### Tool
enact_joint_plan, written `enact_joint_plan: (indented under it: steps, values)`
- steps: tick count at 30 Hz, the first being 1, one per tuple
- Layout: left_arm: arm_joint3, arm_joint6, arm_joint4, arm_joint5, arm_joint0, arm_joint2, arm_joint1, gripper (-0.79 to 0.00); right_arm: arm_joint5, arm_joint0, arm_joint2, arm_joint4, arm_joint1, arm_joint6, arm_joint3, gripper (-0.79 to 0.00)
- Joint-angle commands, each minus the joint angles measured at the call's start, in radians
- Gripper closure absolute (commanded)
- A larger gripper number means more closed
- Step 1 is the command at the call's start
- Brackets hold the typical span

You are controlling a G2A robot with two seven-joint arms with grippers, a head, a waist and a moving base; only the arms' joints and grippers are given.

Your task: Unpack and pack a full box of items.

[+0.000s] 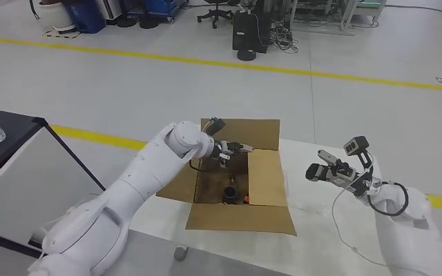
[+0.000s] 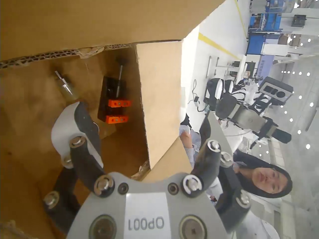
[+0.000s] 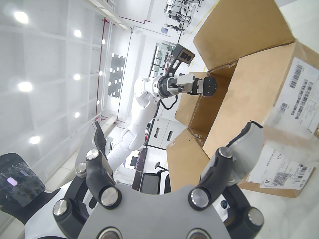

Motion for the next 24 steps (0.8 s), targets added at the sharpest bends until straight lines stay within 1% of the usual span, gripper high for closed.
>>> enact_joint_plan:
  steps: [1,4,24]
  values:
    - [0.005,-0.002,-0.010,0.005,0.001,0.002,-0.009,-0.785,0.000,0.000,0.000,0.000,0.000,0.000,0.000,-0.785]
    - [0.005,-0.009,-0.019,0.007,0.003,0.002,-0.019,-0.785,0.000,0.000,0.000,0.000,0.000,0.000,0.000,-0.785]
    - [0.005,-0.009,-0.019,0.007,0.003,0.002,-0.019,-0.785,0.000,0.000,0.000,0.000,0.000,0.000,0.000,-0.785]
